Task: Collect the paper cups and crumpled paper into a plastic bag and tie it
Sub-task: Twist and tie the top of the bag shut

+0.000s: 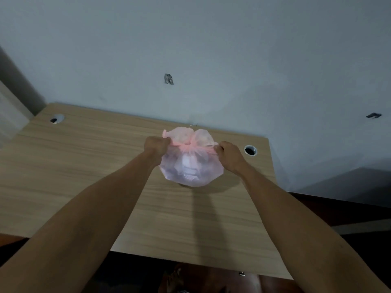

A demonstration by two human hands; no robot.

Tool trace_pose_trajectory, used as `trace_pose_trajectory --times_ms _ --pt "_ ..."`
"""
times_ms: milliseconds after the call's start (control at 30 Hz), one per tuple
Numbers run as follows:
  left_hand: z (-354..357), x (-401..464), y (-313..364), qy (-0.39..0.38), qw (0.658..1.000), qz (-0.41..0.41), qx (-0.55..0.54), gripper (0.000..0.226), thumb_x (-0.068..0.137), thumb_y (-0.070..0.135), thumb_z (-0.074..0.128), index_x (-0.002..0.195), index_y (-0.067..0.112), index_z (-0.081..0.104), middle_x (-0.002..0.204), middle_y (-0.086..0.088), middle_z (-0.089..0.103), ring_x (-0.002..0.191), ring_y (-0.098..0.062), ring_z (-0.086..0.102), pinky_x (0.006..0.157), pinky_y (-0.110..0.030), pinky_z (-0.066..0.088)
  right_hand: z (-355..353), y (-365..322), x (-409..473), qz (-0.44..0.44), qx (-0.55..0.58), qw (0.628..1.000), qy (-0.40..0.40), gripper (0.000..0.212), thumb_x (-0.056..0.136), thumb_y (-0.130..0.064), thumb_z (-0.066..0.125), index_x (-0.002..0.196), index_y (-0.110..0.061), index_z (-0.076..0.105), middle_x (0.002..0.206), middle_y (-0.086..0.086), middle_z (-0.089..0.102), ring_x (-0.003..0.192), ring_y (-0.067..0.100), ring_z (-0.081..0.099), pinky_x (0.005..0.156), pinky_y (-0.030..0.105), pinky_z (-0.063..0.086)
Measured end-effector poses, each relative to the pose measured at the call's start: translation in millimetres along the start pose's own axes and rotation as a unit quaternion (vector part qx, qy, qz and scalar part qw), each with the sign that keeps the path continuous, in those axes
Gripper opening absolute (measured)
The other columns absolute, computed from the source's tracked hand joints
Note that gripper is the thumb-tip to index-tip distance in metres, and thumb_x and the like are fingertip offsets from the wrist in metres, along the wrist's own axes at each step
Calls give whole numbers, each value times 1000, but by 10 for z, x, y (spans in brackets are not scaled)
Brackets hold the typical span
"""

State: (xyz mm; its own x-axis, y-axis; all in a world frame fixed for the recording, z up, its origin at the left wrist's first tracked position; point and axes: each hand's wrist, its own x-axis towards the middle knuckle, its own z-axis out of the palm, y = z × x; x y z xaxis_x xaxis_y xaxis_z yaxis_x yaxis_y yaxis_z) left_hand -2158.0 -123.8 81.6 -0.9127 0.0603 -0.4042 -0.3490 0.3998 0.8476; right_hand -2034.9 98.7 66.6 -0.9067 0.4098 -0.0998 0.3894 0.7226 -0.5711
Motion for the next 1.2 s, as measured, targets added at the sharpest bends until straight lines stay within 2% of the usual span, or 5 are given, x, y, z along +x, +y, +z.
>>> trace_pose_trajectory --times_ms 267,500,800,967,1200 --pt "60 9 42 34 992 105 58 35 90 31 72 65 8 64 61 -4 53 62 -22 53 57 -30 42 -16 -216 78 65 118 991 7 35 93 -26 53 67 -3 56 71 9 59 73 24 56 64 32 38" --pt "334 -235 279 -62 975 156 -143 33 91 24 68 86 -8 61 68 -12 72 78 -20 76 71 -35 59 -78 -713 123 103 542 834 -20 34 101 -24 56 74 -7 66 73 19 65 76 24 69 64 26 53" --pt "535 -262 207 -146 947 57 -280 33 94 14 71 62 8 63 61 -5 65 68 -19 67 67 -28 57 52 -614 99 107 538 836 23 17 92 3 63 100 -9 72 76 11 67 63 17 59 68 30 53" --pt "520 -302 111 -231 933 53 -272 14 100 4 58 112 0 63 81 -10 66 64 -14 63 72 -26 53 77 -553 66 148 535 831 28 17 88 10 58 86 1 73 69 14 71 53 16 63 52 25 52" --pt "434 -285 32 -330 911 80 -234 33 98 11 64 108 -21 61 84 -13 60 87 -27 58 90 -34 48 82 -461 10 153 559 815 14 26 87 15 60 110 8 70 79 17 70 56 17 61 50 22 49"
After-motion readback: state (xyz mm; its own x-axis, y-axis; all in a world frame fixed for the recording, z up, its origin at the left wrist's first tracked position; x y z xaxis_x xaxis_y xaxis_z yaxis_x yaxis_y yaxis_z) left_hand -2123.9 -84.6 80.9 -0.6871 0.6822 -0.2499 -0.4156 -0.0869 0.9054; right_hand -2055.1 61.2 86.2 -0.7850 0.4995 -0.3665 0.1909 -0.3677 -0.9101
